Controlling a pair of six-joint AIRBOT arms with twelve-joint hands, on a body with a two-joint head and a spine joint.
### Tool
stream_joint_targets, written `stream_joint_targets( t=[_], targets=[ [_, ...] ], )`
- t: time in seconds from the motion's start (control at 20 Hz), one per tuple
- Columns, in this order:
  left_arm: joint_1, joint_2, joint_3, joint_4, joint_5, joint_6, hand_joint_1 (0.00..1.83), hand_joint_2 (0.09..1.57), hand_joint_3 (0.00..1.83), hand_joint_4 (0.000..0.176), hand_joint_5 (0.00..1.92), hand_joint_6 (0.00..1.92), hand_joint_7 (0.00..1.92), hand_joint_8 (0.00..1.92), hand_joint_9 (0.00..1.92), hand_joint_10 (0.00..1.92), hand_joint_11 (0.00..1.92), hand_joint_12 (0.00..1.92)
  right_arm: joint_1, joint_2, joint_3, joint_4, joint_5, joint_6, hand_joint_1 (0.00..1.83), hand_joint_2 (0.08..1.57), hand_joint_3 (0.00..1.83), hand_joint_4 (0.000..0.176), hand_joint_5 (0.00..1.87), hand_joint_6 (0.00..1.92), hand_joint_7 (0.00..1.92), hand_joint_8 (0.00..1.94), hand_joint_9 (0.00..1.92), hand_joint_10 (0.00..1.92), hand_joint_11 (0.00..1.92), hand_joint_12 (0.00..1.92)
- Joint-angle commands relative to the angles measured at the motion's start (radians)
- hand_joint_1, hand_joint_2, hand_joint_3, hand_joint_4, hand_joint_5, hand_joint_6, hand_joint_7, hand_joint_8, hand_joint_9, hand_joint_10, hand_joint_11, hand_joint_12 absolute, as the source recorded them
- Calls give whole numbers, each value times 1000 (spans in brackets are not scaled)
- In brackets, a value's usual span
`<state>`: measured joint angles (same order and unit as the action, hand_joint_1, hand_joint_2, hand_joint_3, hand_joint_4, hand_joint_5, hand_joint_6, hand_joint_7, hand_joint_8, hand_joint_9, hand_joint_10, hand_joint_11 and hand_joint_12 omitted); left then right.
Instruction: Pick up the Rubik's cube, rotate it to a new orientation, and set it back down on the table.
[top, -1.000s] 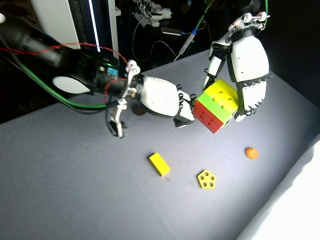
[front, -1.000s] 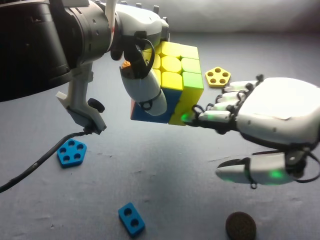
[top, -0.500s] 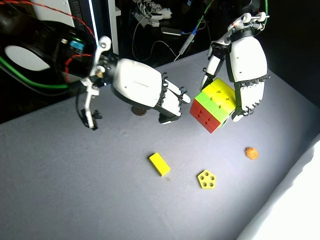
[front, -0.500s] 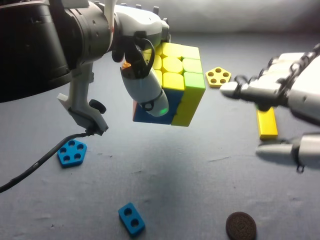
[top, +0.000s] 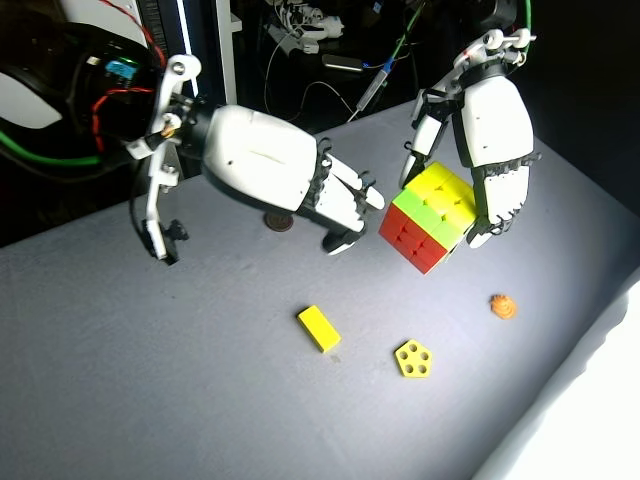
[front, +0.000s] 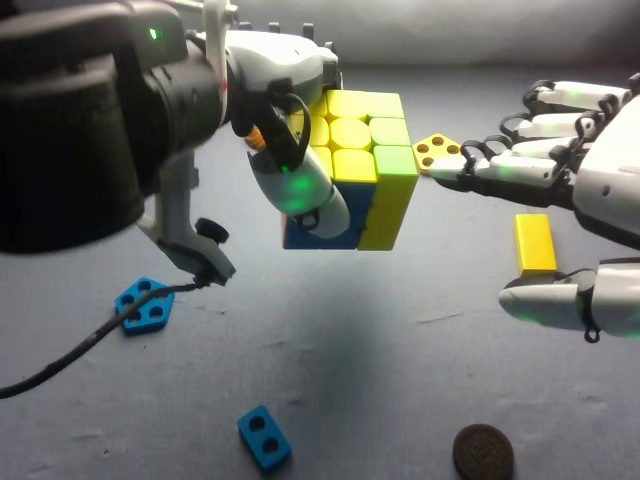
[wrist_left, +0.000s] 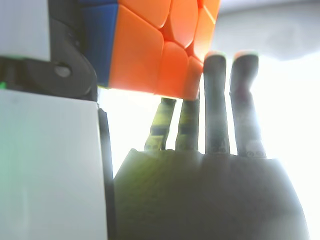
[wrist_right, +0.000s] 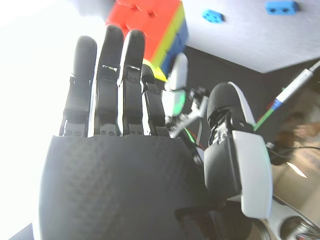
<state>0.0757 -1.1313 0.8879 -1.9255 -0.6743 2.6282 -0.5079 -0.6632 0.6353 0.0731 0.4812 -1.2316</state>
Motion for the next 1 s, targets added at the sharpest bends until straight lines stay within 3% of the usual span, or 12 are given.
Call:
stream_joint_targets(
  t=[0.0, 0.05, 0.1, 0.15, 0.35, 0.75, 0.95],
  targets=[
    [6, 6, -2, 110, 59, -66, 942, 1473, 6, 28, 409, 1852, 390, 1921, 240, 1921, 318, 1921, 13, 1, -2, -10, 129, 5, 110, 1256, 0, 0, 123, 1, 324, 33, 233, 435, 0, 1285],
    [24, 6, 0, 135, 70, -99, 951, 1468, 3, 27, 429, 1832, 390, 1919, 249, 1921, 292, 1921, 13, -3, -2, -13, 129, 5, 78, 1261, 4, 0, 48, 12, 139, 24, 57, 214, 0, 411],
    [38, 7, 2, 151, 80, -120, 951, 1468, 3, 27, 429, 1832, 390, 1919, 249, 1921, 292, 1921, 13, -6, -2, -13, 130, 5, 78, 1261, 4, 0, 48, 12, 139, 24, 57, 214, 0, 411],
    [54, 7, 5, 176, 93, -151, 955, 1465, 1, 23, 424, 1809, 405, 1921, 256, 1921, 285, 1921, 13, -8, -2, -14, 130, 5, 94, 1253, 0, 0, 21, 3, 65, 4, 10, 79, 0, 24],
    [121, 8, 14, 286, 127, -283, 938, 1474, 5, 31, 406, 1856, 394, 1921, 245, 1921, 291, 1921, 9, -16, -2, -14, 129, 5, 99, 1253, 0, 0, 0, 0, 20, 0, 0, 16, 0, 0],
    [224, 20, 17, 484, 144, -497, 961, 1461, 0, 21, 428, 1793, 409, 1921, 250, 1921, 301, 1921, 0, -18, -2, -11, 126, 11, 95, 1259, 2, 0, 0, 0, 60, 9, 58, 29, 8, 4],
    [262, 20, 20, 559, 144, -574, 962, 1461, 0, 21, 433, 1800, 405, 1921, 262, 1921, 316, 1921, 4, -19, -2, 108, 97, 11, 84, 1262, 2, 0, 1, 0, 62, 7, 58, 24, 29, 20]
  ],
)
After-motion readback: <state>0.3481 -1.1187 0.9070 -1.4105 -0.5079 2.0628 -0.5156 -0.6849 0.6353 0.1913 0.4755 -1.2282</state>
